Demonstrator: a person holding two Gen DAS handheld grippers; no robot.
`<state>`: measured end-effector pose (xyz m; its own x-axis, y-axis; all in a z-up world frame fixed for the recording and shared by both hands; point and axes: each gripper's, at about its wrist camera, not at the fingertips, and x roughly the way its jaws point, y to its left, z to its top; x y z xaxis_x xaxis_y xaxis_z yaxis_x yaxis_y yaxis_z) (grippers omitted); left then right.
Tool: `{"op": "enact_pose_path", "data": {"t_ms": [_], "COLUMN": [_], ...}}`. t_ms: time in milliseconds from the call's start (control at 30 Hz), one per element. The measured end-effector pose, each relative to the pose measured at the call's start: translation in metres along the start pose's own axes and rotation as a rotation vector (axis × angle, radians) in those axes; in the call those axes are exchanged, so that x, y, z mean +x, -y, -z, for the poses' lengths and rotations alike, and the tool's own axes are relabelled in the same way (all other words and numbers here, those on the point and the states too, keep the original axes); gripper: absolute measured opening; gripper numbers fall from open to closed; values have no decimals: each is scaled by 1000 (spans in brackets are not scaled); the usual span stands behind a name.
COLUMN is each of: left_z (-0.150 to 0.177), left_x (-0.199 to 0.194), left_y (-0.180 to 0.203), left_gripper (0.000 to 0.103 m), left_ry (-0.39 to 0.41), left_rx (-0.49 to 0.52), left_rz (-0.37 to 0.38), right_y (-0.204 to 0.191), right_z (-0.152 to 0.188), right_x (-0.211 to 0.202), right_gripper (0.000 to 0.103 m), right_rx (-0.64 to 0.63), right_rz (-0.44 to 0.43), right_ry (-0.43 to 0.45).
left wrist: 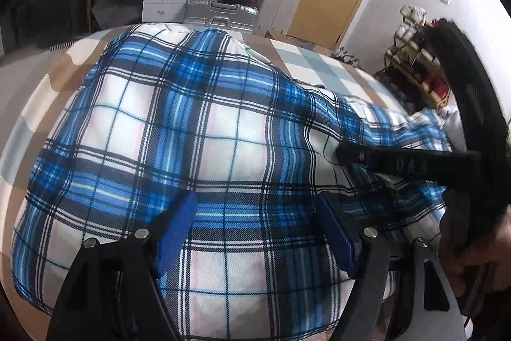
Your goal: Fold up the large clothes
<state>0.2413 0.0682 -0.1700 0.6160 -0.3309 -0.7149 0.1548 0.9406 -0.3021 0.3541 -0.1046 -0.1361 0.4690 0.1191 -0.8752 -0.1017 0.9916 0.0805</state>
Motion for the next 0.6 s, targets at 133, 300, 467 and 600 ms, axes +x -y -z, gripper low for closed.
{"op": "enact_pose_path", "data": {"t_ms": [133,300,467,600], "left_z": [-3,-5,-4,-4], "left_x": [-5,-4,-4,-2], "left_y": [-20,-23,-10,-3], "left_gripper": [73,73,74,77], "left_ry": [14,17,17,14], "left_rx": [-113,-144,-89,-47], "left_rz": [109,140,76,38], "right_y": [-32,-26,35,81], "right_z": [-19,-5,53,118], "right_x": [-17,20,-58,-85], "right_gripper": [53,52,48,63], "right_rx": [-95,-65,56,156], "right_rz": [-74,-137,-218,-83], "right_ry": [99,55,288,368]}}
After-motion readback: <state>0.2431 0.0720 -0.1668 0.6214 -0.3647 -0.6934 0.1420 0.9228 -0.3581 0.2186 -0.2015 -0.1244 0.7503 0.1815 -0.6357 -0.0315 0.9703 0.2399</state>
